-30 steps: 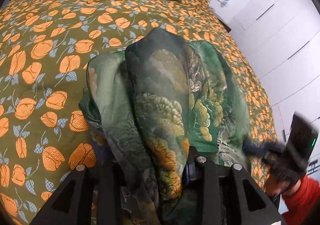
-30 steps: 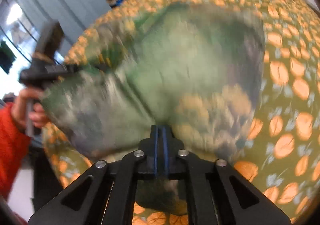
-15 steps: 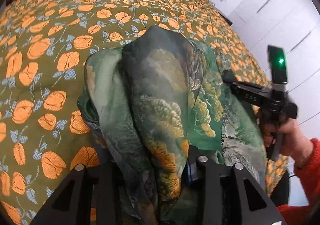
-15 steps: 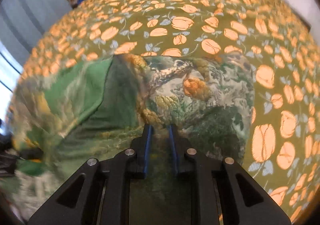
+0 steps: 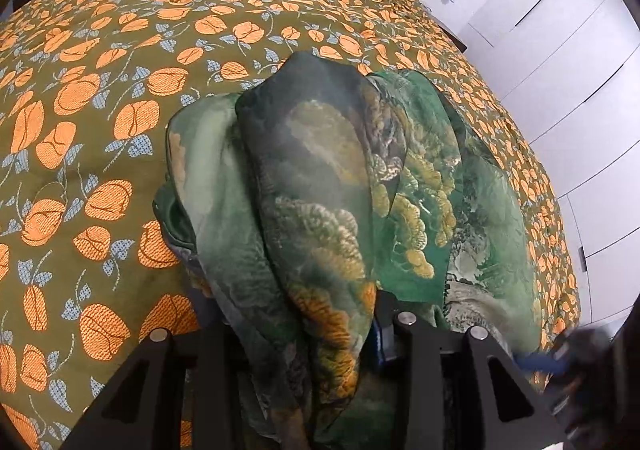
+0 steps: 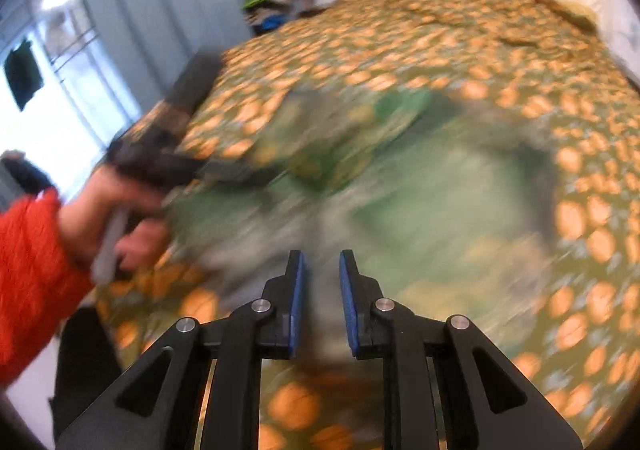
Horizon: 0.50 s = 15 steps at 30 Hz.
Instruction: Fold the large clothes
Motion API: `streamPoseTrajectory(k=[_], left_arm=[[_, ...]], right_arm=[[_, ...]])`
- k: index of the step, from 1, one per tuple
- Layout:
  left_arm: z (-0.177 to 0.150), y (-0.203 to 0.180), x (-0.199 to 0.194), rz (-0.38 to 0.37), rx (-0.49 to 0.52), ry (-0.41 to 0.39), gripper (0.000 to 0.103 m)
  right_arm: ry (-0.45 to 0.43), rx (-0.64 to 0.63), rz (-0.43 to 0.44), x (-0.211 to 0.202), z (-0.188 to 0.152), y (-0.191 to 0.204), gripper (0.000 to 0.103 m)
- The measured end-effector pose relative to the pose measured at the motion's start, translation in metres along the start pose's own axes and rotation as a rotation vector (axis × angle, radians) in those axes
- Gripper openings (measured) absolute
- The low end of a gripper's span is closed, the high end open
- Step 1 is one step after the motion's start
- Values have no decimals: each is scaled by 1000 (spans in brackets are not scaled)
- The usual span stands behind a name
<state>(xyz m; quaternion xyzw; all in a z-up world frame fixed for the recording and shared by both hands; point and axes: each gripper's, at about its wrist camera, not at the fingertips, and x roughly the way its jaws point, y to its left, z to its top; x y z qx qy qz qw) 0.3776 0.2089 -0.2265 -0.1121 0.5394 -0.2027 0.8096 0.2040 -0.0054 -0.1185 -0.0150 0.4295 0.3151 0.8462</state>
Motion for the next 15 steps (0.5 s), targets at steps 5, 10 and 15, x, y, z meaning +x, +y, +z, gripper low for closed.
streamPoseTrajectory(k=[5, 10, 15], left_arm=[[-4, -2, 7, 30, 7, 0, 39], [-2, 9, 19, 17, -42, -13, 39], [-6, 4, 10, 28, -60, -41, 42]], right_arm=[[84, 80, -29, 49, -13, -8, 17], [96, 41, -63, 73, -16, -15, 13], [96, 13, -71, 70, -8, -12, 13]])
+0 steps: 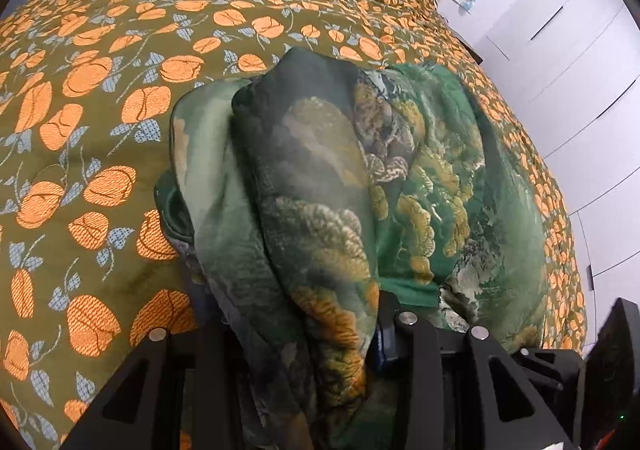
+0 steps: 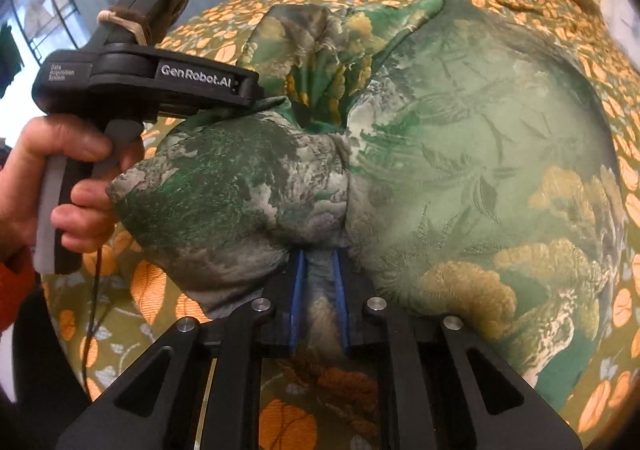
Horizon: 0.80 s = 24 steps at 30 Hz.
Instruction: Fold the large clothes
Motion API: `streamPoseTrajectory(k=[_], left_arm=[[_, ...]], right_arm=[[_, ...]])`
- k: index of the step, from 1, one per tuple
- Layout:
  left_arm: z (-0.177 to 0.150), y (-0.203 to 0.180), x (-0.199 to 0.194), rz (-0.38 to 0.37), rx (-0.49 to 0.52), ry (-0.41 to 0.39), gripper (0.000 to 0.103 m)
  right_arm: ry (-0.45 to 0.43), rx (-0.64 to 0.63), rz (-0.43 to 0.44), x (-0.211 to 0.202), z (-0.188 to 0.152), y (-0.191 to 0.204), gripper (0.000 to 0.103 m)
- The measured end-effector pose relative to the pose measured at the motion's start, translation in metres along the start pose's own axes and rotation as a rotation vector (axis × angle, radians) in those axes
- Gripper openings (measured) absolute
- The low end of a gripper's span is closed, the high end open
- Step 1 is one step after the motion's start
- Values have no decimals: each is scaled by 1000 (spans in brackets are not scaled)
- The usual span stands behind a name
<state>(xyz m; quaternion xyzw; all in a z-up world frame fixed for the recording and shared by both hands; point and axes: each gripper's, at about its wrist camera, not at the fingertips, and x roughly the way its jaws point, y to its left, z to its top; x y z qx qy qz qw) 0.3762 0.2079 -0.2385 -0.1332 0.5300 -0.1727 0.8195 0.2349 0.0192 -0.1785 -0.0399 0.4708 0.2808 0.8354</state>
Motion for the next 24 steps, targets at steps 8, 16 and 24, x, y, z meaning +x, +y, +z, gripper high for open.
streamPoseTrajectory(k=[8, 16, 24], left_arm=[[-19, -20, -74, -3, 13, -79, 66], [-49, -37, -146, 277, 47, -217, 74], [-62, -46, -164, 411, 68, -264, 74]], right_arm=[[-191, -49, -63, -109, -17, 25, 103], [-134, -119, -439, -150, -24, 19, 103], [-137, -80, -533, -170, -24, -1, 103]])
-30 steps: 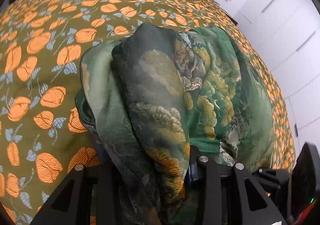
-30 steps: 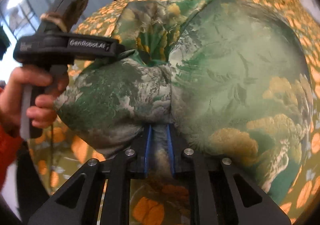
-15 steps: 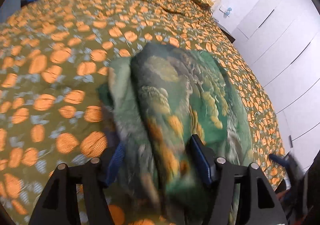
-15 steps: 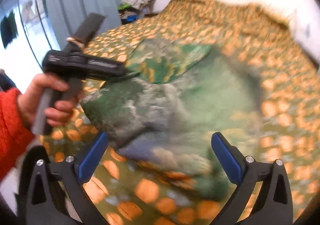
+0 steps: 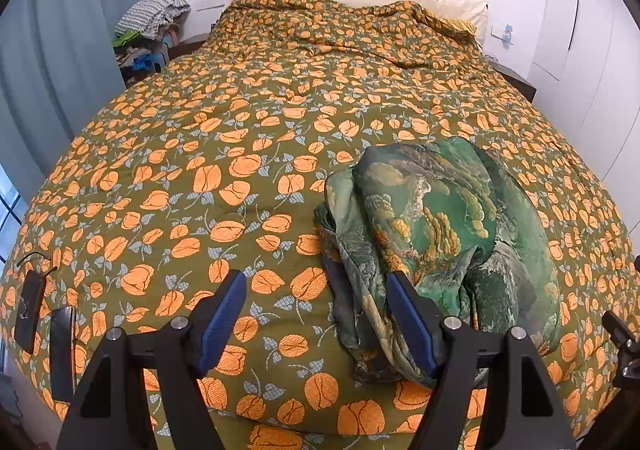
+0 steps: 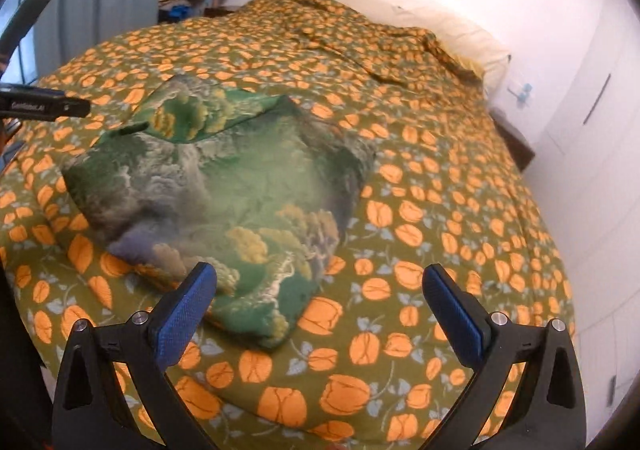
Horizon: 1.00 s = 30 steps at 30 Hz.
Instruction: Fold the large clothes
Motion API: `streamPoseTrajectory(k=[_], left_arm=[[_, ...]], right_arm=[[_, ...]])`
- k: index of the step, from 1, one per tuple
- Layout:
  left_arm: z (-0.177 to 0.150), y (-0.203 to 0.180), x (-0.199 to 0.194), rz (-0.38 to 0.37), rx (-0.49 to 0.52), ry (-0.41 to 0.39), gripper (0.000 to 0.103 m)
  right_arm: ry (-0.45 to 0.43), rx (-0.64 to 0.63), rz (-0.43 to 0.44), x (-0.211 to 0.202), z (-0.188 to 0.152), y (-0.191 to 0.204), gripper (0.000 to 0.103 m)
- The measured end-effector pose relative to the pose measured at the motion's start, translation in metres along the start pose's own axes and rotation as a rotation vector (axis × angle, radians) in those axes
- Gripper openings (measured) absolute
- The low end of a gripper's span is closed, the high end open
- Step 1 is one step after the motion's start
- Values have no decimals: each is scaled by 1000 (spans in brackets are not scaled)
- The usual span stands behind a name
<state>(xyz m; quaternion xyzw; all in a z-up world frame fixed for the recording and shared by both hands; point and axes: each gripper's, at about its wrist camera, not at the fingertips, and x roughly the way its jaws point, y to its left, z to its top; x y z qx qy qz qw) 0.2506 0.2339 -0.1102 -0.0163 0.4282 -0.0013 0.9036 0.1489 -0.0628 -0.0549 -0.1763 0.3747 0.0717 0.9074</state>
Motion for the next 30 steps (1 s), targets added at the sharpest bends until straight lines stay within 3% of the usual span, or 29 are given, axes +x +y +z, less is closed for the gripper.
streamPoseTrajectory(k=[4, 7, 12, 18, 24, 29, 30], left_arm=[[-1, 0, 9, -18, -20, 48, 74], [1, 7, 13, -126, -72, 107, 74], [19, 23, 10, -363, -193, 93, 74], [34, 31, 30, -495, -244, 114, 74], [33, 19, 79, -558, -255, 206, 74], [15, 15, 135, -576, -285, 315, 75], [10, 14, 147, -585, -289, 330, 79]], right_arm=[[3, 5, -11, -4, -3, -5, 103], [-6, 33, 43, -4, -5, -12, 103], [38, 150, 148, 12, -19, -35, 102], [103, 255, 201, 26, -43, -57, 102], [154, 335, 274, 41, -55, -69, 102], [158, 442, 394, 52, -54, -82, 102], [152, 476, 427, 56, -53, -86, 102]])
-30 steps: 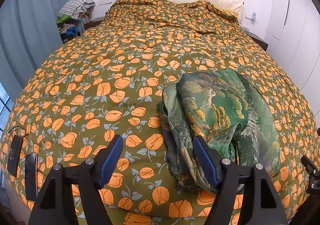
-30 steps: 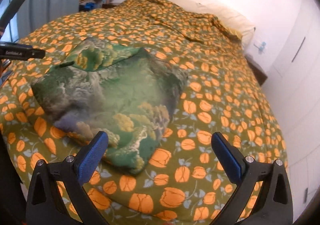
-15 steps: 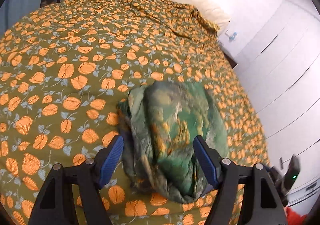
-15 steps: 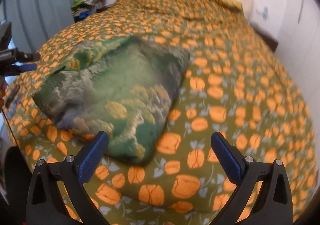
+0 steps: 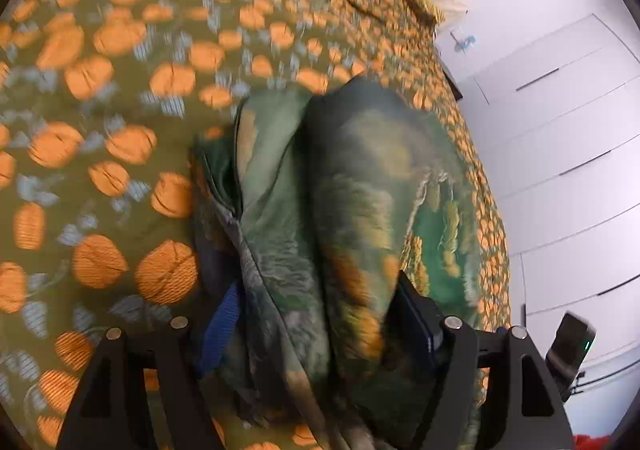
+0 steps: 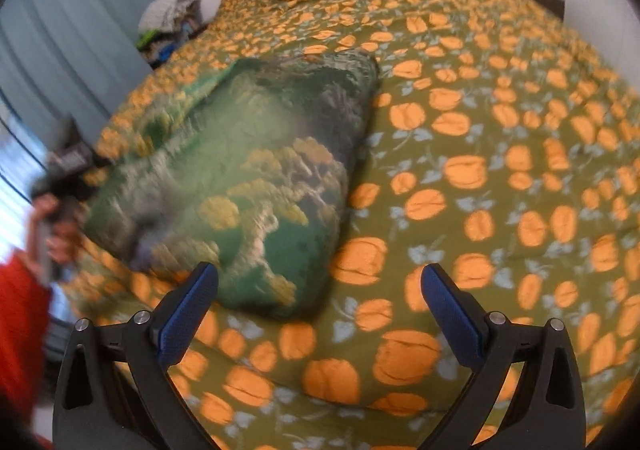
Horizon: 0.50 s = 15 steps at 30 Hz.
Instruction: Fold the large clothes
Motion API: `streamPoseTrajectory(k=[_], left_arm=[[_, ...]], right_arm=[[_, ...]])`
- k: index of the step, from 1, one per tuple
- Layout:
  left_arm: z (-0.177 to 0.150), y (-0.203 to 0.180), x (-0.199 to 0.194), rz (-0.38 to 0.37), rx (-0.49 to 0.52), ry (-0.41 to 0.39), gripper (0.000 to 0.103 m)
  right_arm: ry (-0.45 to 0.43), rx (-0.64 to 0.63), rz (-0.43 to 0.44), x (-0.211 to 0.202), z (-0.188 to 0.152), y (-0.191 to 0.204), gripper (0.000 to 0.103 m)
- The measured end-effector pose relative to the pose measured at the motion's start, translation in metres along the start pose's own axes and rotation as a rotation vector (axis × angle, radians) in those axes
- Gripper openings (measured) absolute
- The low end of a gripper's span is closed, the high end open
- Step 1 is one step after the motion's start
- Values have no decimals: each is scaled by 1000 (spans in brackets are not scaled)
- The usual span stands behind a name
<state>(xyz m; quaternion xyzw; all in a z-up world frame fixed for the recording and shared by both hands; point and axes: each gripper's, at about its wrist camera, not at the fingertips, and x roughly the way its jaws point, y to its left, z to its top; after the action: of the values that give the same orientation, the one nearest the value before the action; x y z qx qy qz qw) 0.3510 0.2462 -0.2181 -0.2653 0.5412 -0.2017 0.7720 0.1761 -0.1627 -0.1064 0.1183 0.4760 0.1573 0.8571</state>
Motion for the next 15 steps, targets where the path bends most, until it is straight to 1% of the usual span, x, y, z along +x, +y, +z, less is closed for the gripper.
streamPoseTrajectory(k=[1, 3, 6, 10, 12, 14, 15], left_arm=[[0, 5, 5, -4, -6, 1, 82], [-1, 15, 15, -22, -17, 9, 85], [-1, 23, 25, -39, -17, 27, 88], [0, 28, 35, -56, -16, 47, 91], [1, 28, 39, -53, -7, 51, 93], [2, 25, 42, -46, 13, 55, 96], [3, 23, 43, -45, 20, 56, 100]], right_arm=[[-6, 32, 34, 1, 4, -5, 102], [-13, 103, 109, 7, 13, -19, 102], [0, 180, 218, 26, 26, -37, 102], [77, 258, 369, 76, 38, -53, 102], [116, 297, 435, 102, 39, -56, 102], [162, 317, 485, 129, 39, -54, 101], [181, 315, 505, 139, 39, -52, 100]])
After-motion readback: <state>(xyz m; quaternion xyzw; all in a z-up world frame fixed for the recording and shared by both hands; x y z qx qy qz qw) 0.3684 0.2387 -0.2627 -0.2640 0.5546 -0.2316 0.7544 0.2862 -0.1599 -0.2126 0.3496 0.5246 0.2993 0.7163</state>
